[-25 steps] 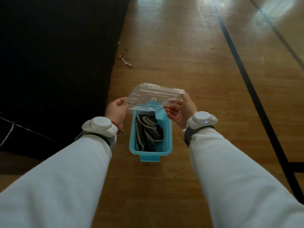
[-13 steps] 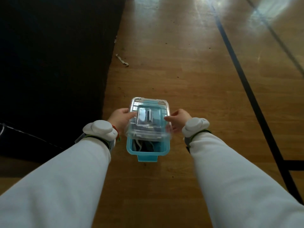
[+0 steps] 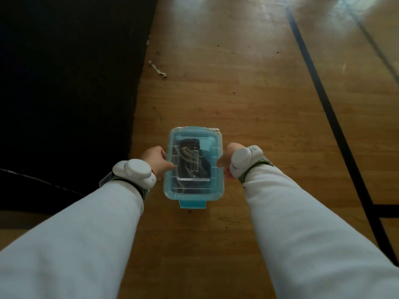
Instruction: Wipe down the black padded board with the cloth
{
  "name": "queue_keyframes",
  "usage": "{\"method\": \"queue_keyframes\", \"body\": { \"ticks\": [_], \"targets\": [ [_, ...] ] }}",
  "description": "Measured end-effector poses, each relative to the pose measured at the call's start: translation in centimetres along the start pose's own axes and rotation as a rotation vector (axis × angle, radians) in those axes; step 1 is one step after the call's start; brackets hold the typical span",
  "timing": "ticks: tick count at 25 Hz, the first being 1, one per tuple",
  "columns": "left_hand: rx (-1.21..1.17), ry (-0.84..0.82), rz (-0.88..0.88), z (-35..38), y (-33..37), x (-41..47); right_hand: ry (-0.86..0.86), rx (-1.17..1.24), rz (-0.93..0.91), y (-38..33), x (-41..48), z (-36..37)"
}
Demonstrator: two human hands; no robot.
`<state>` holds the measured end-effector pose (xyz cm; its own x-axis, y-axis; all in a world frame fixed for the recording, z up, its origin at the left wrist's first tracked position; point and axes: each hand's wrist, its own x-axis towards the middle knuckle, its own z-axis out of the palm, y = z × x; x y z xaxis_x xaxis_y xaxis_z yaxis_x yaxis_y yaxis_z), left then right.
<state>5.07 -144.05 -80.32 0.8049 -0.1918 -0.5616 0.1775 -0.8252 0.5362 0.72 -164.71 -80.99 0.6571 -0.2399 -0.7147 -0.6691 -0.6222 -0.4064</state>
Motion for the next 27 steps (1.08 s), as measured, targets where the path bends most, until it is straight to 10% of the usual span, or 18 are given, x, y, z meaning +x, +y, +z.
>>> {"method": "queue_keyframes", "body": {
  "ticks": [27],
  "targets": [
    [-0.158,0.075,-0.072,-0.2,-1.9,1.2,0.067,0.186,-0.009,-2.6,0.6,3.3]
  ]
}}
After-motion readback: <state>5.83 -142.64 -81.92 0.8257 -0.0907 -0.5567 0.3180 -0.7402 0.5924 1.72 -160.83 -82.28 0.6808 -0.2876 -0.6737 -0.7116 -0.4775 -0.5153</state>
